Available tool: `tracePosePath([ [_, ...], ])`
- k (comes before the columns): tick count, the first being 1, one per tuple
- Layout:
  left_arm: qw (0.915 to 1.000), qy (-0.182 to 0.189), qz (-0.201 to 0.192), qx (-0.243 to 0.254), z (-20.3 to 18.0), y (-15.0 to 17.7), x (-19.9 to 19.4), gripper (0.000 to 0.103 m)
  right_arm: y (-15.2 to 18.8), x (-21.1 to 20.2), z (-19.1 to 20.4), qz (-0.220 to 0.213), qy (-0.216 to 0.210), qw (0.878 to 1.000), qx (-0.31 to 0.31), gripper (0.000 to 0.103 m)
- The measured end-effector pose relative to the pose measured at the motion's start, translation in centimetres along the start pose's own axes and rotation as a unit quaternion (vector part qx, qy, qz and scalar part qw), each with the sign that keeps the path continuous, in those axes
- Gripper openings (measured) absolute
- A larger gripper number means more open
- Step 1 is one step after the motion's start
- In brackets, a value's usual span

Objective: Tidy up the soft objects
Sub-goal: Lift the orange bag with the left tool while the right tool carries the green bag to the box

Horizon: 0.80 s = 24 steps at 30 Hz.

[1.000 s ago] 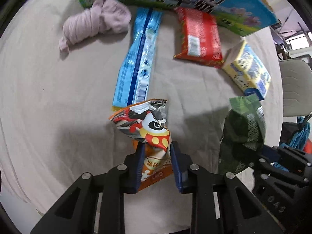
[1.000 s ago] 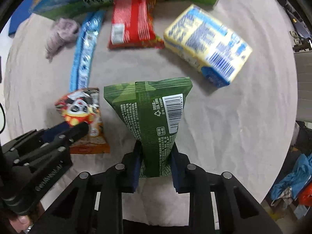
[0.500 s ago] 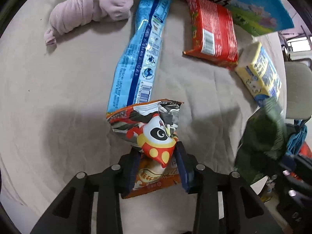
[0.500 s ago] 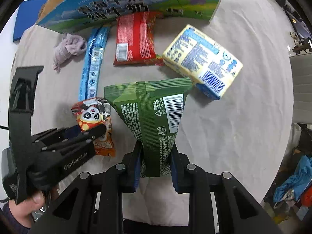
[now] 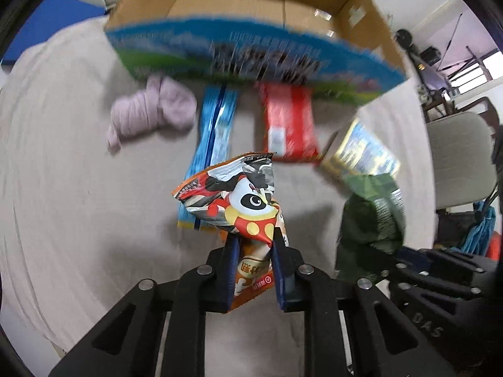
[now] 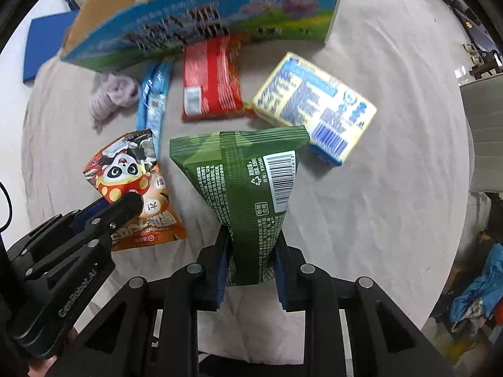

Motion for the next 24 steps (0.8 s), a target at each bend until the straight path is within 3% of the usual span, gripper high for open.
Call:
tracePosePath([
  [7,0.9983,0.034,-0.048,0.001,0.8,-4.0,-4.7,0.012,-1.6,-4.5,0.2,-0.035,-0.032,0.999,0.002,0.027],
  [12,0.9971,0.042,-0.063,0.008,0.4,-8.1,-4.9,0.008,-4.0,-8.1,0.5,-0.070,-0.040,0.997,-0.005,0.026],
  [14,0.9985,0.049,-0.025,0.005,1.2,-8.9,-2.9,0.010,-5.0,-8.5,0.4,-0.071,-0.038,0.997,-0.007,0.026],
  [18,0.9925,0.066,0.065,-0.080,5.2,-7.8,2.0,0.011,-6.1,-7.6,-0.1,-0.065,-0.028,0.997,-0.003,0.026],
  [21,0.9848,0.062,0.097,-0.130,7.3,-6.6,4.6,0.013,-6.3,-5.4,-0.8,-0.046,-0.022,0.999,0.008,0.026],
  [23,0.9833,0.074,0.100,-0.133,7.4,-6.3,5.4,0.014,-6.1,-4.3,-1.3,-0.039,-0.010,0.999,0.009,0.026],
  [24,0.9844,0.061,0.110,-0.123,7.2,-6.3,6.1,0.015,-5.9,-3.8,-1.6,-0.036,-0.004,0.999,0.011,0.026],
])
Point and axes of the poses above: each gripper's, at about its wrist camera, not at the fingertips, and x roughly the way its jaws point, z to its left, y to its underside, the point moved 2 cm from there along x, roughly the way its jaws point, and after that the axes turned 1 degree about x, right-handed, at the moved point
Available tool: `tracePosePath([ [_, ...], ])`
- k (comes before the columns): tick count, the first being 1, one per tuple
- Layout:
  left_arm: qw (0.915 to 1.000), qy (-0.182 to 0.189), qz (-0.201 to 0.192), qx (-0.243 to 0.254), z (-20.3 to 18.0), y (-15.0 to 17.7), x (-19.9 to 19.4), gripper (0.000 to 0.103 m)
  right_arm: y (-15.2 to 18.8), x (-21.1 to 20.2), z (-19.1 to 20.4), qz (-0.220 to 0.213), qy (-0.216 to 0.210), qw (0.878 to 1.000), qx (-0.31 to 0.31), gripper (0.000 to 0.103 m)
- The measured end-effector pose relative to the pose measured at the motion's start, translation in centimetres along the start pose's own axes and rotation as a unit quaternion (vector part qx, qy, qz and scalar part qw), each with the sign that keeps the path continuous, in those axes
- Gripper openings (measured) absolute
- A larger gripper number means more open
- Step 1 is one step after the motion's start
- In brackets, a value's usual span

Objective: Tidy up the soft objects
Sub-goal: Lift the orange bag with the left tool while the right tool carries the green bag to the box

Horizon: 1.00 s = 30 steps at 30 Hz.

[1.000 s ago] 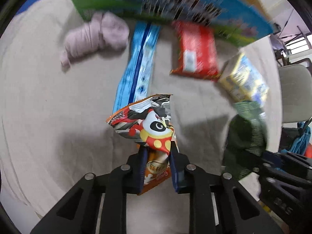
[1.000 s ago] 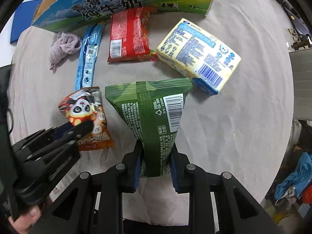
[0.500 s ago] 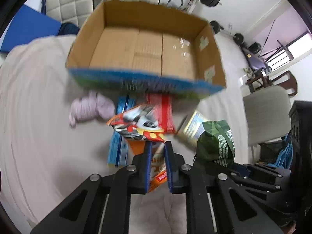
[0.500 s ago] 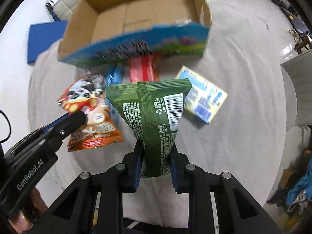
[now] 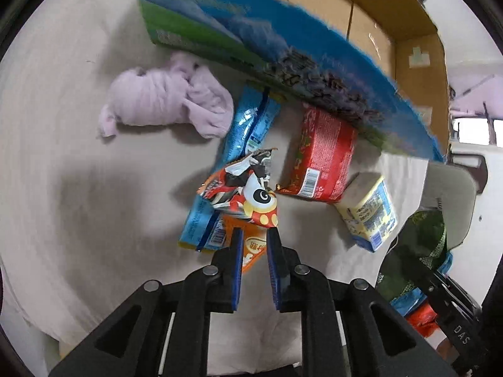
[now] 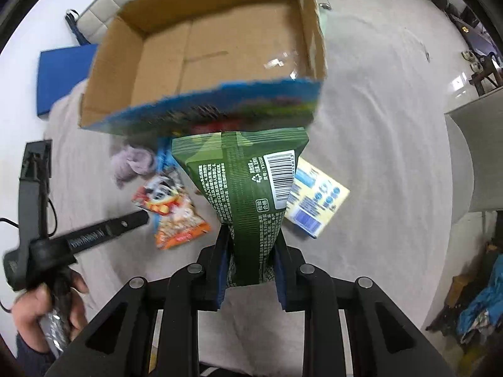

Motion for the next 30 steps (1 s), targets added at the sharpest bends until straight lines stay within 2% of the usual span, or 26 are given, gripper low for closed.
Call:
tracePosePath([
  [1,1.0000,-0.004,0.005,0.003,-0.1,-0.1,0.5,0.016,0.2,0.6,-0.3,0.008,0.000,1.000,0.003,0.026],
  [3,0.9999,0.012,0.009,0.000,-0.3,-0.6,1.5,0.026,0.4,1.2,-0.5,0.015,-0.001,1.000,0.008,0.026],
  [5,0.9998,0.020,0.005,-0.005,-0.6,-1.5,2.3,0.046,0.8,1.6,-0.5,0.019,0.004,1.000,0.008,0.026],
  [6,0.9998,0.019,0.007,-0.003,-0.9,-1.9,2.8,0.052,0.9,1.9,-0.5,0.020,0.006,1.000,0.008,0.026],
  [7,0.9998,0.016,0.010,0.000,-1.1,-2.2,3.4,0.064,1.0,2.2,-0.5,0.023,0.008,1.000,0.006,0.026],
  [8,0.9999,0.012,0.012,0.003,-1.4,-2.5,3.9,0.065,1.1,2.4,-0.3,0.025,0.009,1.000,0.006,0.026],
  [12,0.9998,-0.004,0.014,0.015,-2.7,-3.1,4.9,0.063,1.3,2.8,0.0,0.029,0.014,0.999,0.003,0.026],
  [14,0.9998,0.004,0.013,0.013,-3.1,-3.1,4.9,0.046,1.3,3.0,0.0,0.029,0.015,0.999,0.002,0.026],
  [16,0.9999,0.000,0.007,0.016,-3.4,-2.9,4.8,0.044,1.4,3.1,0.0,0.029,0.015,0.999,0.002,0.026],
  [20,0.9993,-0.012,-0.017,0.031,-3.8,-1.5,3.5,0.034,1.2,2.4,-0.1,0.026,0.010,1.000,0.004,0.026],
  [22,0.9972,-0.027,-0.047,0.052,-4.5,-0.2,1.2,0.033,1.0,1.5,-0.1,0.020,0.003,1.000,0.007,0.026],
  [26,0.9904,-0.027,-0.102,0.090,-6.4,2.0,-4.1,0.032,0.3,-1.7,0.1,-0.004,-0.014,1.000,0.006,0.025],
  [30,0.9775,-0.025,-0.166,0.128,-8.8,1.7,-11.1,0.032,-1.3,-5.5,0.9,-0.034,-0.033,0.999,-0.001,0.025],
])
Point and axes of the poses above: each gripper's, at about its wrist camera, not at the fingertips, and x roughly the way its jaws point, z to its left, y to its underside, the point moved 2 cm from there along x, roughly the way its jaws point, and after that the axes turned 1 degree about x, right-handed, at the moved point
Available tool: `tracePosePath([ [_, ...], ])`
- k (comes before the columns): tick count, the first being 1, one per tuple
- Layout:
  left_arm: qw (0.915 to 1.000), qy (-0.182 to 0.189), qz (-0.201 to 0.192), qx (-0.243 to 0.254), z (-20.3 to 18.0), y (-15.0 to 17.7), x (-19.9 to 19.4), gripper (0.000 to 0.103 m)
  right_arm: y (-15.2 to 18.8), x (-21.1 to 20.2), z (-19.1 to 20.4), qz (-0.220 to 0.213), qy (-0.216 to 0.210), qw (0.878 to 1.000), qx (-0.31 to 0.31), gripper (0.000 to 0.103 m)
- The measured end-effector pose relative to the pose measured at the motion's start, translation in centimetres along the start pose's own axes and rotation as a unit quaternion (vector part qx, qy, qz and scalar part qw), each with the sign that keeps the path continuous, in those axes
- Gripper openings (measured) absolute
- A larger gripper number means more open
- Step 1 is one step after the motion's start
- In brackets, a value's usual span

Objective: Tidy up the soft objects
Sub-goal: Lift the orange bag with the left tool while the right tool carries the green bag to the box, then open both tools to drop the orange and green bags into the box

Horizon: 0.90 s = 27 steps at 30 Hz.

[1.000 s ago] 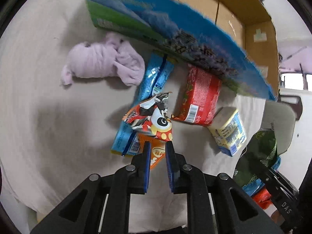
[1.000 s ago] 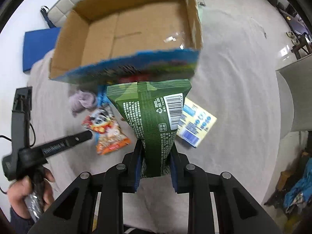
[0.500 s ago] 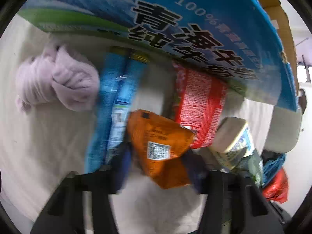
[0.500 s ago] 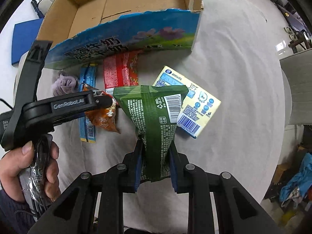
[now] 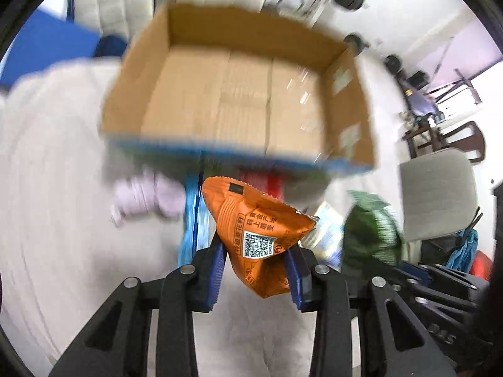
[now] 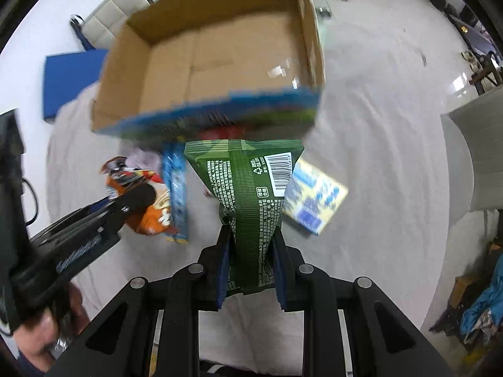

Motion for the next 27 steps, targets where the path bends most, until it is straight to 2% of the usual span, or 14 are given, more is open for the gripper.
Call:
tracePosePath([
  [5,0.9981,-0.011,-0.049,0.037,-1.3,-6.3,-3.4,0.032,-4.2,-3.8,1.7,-0.042,-0.014,0.999,-0.012,0.025],
  [7,0.9967,-0.018,-0.063,0.048,-1.3,-9.2,-3.4,0.032,-6.6,-4.4,2.2,-0.057,-0.009,0.998,-0.014,0.025],
  [10,0.9962,-0.017,-0.063,0.057,-1.1,-12.8,-2.0,0.032,-10.0,-4.7,2.7,-0.073,0.000,0.997,-0.017,0.025],
  [15,0.9990,0.003,-0.015,0.043,0.4,-17.5,1.6,0.032,-15.3,-2.7,2.8,-0.078,0.013,0.997,-0.010,0.025],
  [22,0.9975,0.018,0.059,0.035,1.4,-21.4,7.8,0.032,-21.3,3.4,1.4,-0.041,0.023,0.999,0.014,0.025],
  [27,0.9932,0.004,0.104,0.051,1.5,-23.3,12.3,0.032,-23.7,6.8,0.7,-0.021,0.037,0.999,0.018,0.025],
])
Point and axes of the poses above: each gripper's, at about its wrist camera, not at the fingertips, and x roughly the way its jaws point, z to its left, y to its underside, the point moved 2 cm from there along x, roughly the way its jaws point, and after that the axes turned 1 degree about x, right-handed, at the moved point
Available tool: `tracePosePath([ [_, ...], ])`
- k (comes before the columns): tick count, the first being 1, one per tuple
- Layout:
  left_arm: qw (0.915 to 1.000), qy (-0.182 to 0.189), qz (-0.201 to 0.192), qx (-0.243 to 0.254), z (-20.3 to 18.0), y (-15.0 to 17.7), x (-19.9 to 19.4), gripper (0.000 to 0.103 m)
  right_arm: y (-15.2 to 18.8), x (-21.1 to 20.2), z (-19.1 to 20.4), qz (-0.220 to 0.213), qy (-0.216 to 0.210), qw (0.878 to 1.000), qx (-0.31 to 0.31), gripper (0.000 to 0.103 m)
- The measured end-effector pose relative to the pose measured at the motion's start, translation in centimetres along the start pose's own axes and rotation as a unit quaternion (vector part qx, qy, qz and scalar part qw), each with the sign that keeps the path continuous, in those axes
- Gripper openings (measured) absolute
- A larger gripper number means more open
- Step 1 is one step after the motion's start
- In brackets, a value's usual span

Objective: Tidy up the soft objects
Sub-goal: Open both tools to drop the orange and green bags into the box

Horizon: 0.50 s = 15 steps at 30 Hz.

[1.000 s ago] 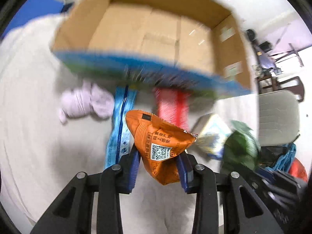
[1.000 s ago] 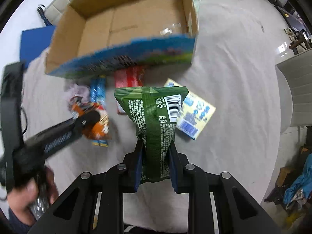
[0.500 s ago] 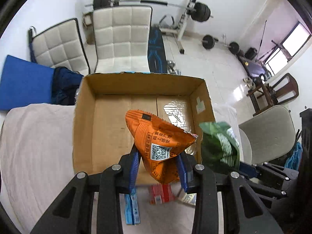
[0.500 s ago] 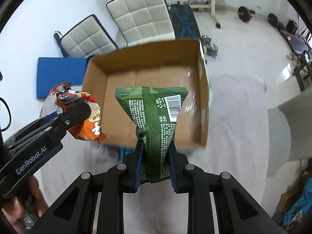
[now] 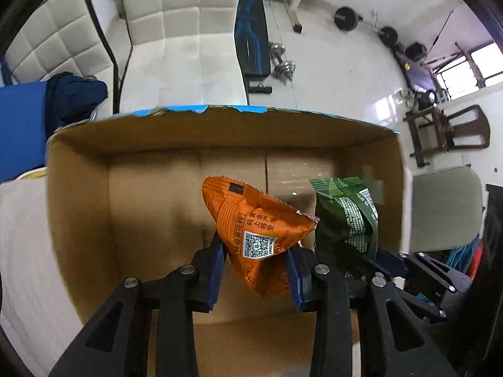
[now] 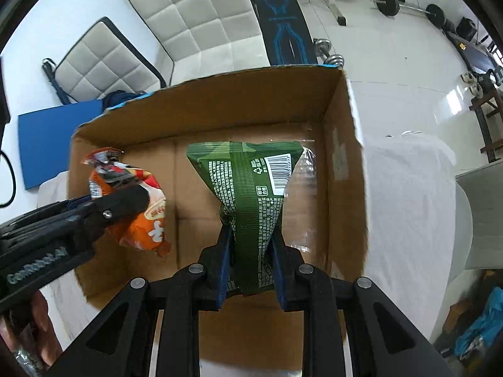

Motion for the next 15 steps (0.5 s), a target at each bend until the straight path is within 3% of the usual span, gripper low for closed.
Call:
tracePosePath([
  [8,0.9991,0.001,0.041,0.004,0.0,-1.6,3.0,0.034,-3.0,2.4,1.2,-0.015,0.036,0.999,-0.021,0.025],
  [12,0.9974,-0.009,0.072,-0.001,0.1,-1.7,3.8,0.036,-3.3,2.9,1.2,-0.001,0.020,1.000,-0.018,0.025],
  [15,0.9975,-0.008,0.070,0.001,0.1,-1.6,3.5,0.059,-3.2,3.4,1.5,0.009,0.029,0.999,-0.030,0.026],
])
Point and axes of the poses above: each gripper's, at about its wrist camera, not at the fingertips, and x roughly the way its jaws point, z to its left, y to its underside, the point moved 2 cm from there along x, roughly the way its jaws point, and after that the axes turned 1 degree about x, right-handed, at the moved point
